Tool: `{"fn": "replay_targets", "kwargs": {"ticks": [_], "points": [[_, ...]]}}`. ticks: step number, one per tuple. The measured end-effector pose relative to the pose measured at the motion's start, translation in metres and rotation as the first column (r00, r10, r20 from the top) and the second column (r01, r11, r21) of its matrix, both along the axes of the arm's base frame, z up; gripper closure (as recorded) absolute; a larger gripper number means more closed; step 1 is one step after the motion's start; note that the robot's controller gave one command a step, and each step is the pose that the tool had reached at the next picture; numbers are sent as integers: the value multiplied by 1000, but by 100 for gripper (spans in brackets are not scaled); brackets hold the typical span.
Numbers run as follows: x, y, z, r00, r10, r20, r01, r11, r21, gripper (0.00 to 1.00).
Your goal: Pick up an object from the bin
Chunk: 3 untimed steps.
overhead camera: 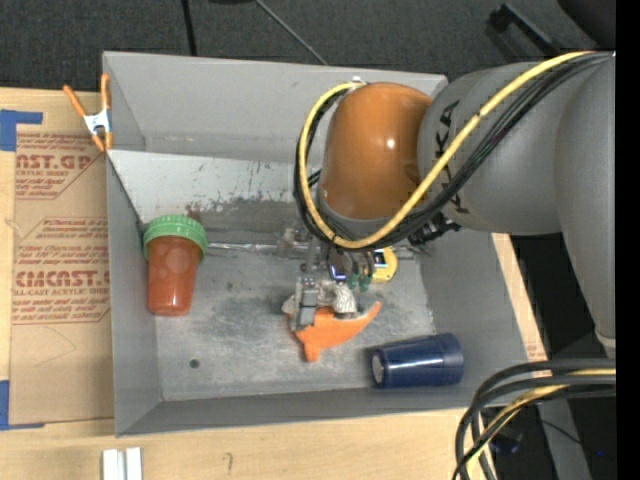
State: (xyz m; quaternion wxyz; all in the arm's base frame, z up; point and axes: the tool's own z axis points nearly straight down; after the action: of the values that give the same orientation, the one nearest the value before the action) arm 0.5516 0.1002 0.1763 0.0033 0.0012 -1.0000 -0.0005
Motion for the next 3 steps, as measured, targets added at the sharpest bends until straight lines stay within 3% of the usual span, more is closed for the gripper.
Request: {"fn": "replay_targets", "kwargs": {"ticks": [1,2,3], "points": [[2,-1,5,1000,-1,8,1,1000,1,0],[-7,-23,-33,997,77,13,-77,997,0,0],[14,-73,-72,973,231,8,-231,973,0,100]]}}
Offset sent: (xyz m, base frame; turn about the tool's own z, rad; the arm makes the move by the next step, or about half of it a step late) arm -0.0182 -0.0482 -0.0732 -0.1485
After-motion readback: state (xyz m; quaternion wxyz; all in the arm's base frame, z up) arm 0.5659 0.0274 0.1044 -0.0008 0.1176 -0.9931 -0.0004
